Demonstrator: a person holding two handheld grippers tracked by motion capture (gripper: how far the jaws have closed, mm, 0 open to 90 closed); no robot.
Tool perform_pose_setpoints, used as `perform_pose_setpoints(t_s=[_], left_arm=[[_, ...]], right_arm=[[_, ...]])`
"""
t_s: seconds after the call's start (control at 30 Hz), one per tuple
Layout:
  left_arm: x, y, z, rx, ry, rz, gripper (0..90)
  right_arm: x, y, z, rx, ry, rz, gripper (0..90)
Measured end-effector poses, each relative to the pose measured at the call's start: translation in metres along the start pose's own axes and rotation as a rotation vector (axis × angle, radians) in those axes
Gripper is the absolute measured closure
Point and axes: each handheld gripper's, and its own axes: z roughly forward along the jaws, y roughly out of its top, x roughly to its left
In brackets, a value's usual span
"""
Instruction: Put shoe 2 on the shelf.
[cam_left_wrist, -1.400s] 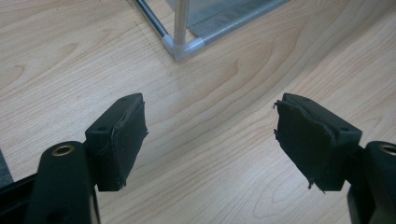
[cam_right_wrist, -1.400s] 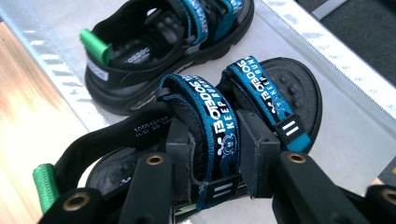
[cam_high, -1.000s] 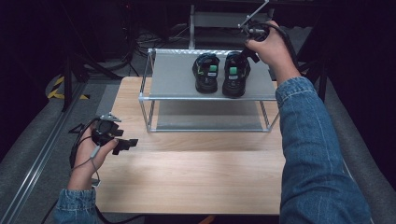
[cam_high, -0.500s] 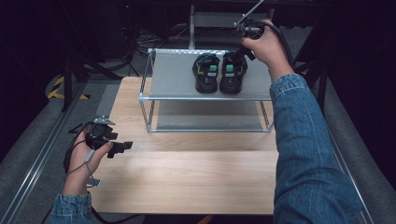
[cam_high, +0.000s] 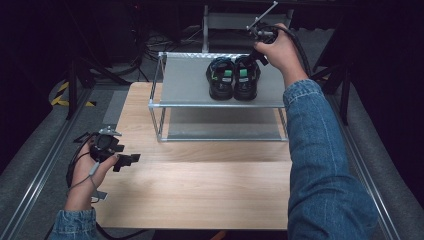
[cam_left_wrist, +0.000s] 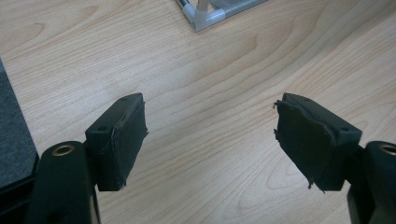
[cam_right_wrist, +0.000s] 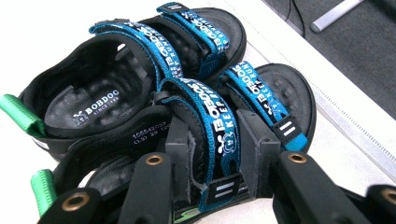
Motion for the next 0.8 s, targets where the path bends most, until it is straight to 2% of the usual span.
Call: perform_pose_setpoints(t_s=[0.13, 0.23, 0.4, 0.53, 0.8], left_arm=[[0.000, 0.001, 0.001, 0.004, 0.001, 0.010, 24.9], [-0.001, 0.001, 0.003, 0.005, 0.001, 0.003, 24.9], [0.000, 0.002, 0.003, 0.005, 0.001, 0.007, 24.8], [0.000, 0.003, 0.005, 0.007, -0.004, 0.008, 24.8], [-0.002, 0.004, 0.005, 0.011, -0.005, 0.020, 24.8]], right_arm=[[0.000, 0.001, 0.001, -0.009, 0.010, -0.017, 67.3], [0.001, 0.001, 0.004, 0.010, -0.015, -0.023, 65.5], [0.000, 0.000, 0.005, 0.012, -0.023, -0.015, 57.6], [0.002, -0.001, 0.000, -0.006, -0.022, -0.011, 50.9], [0.006, -0.005, -0.014, -0.034, -0.022, -0.007, 46.6]])
